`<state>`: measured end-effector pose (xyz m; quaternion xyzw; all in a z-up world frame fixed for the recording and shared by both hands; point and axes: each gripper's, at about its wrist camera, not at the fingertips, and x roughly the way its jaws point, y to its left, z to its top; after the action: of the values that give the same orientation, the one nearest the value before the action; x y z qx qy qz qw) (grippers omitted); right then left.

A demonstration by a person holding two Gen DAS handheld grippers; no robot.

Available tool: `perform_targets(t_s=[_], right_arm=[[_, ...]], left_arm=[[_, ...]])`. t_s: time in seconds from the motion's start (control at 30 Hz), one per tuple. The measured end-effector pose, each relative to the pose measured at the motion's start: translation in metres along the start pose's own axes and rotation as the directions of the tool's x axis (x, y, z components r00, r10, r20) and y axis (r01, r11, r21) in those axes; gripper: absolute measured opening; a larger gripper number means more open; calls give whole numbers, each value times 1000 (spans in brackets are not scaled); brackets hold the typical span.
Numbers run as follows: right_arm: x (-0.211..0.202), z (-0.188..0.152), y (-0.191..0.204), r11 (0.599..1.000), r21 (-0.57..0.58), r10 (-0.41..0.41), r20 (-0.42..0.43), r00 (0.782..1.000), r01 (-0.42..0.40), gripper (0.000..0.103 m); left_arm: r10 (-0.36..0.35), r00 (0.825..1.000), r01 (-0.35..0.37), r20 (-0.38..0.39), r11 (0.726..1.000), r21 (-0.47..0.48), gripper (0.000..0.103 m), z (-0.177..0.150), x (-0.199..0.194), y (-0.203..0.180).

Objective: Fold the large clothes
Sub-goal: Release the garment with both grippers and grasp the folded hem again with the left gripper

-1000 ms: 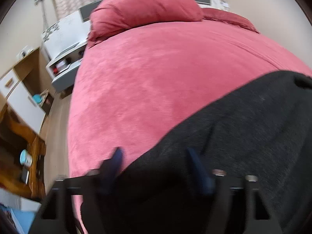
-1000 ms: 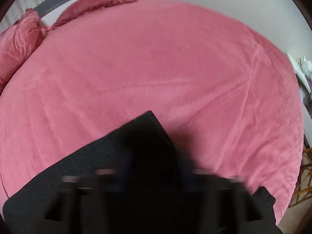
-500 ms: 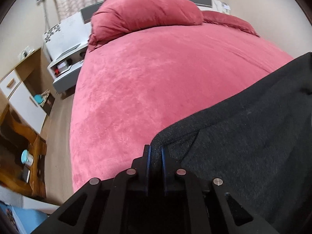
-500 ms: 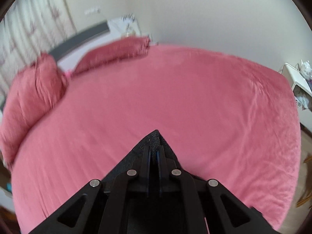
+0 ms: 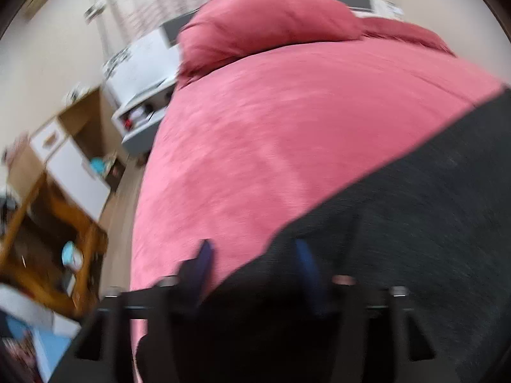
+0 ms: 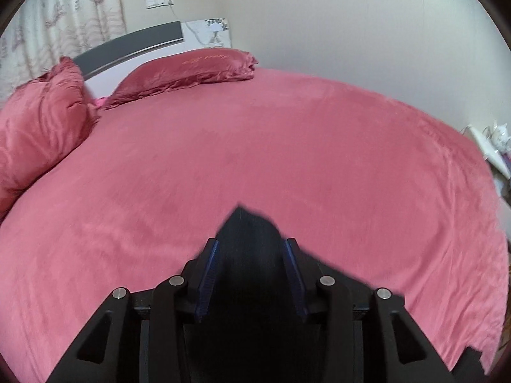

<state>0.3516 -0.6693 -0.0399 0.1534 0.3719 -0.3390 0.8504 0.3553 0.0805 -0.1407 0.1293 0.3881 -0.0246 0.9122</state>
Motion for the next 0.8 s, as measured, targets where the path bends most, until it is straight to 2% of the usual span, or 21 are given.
perform_targets(t_s=[0.03,0.07,0.13,0.2,0.27,0.37,0.43,0.53,0.67,0.73,0.8], right_arm=[[-7,-10,-5,1000,2,27,-12,1000,-27,42],[-13,-22,-13,998,5,60,-25,998,-60,42],[-35,-47,-25,993,2,116,-58,992,-116,42],[-63,-81,-35,987,-27,157,-97,983,-160,42],[-90,-115,-43,976,-24,210,-134,968,-215,42],[-131,-166,-63,962,23,273,-184,944,-273,42],[-153,-198,-78,952,73,307,-204,930,-298,42],[-181,-246,-91,935,126,354,-254,900,-332,43],[-215,-301,-107,896,254,424,-241,873,-365,43],[-223,-326,-110,867,317,466,-246,850,-384,43],[-229,-350,-108,857,346,479,-258,839,-383,43]], left_arm=[[-21,1000,19,-23,998,-56,85,0,4,12],[-50,998,46,-42,994,-99,93,1,10,21],[-127,989,108,-81,973,-202,99,2,20,41],[-171,980,138,-102,953,-270,100,2,19,53],[-172,979,131,-111,942,-310,97,3,7,61],[-166,985,136,-46,914,-382,96,-10,-32,75],[-173,985,154,-10,900,-407,96,-28,-61,81],[-173,985,165,17,899,-405,96,-59,-104,84],[-190,980,196,56,886,-421,101,-111,-156,84],[-215,975,214,49,868,-448,102,-137,-170,82],[-256,967,233,15,853,-467,102,-159,-174,78]])
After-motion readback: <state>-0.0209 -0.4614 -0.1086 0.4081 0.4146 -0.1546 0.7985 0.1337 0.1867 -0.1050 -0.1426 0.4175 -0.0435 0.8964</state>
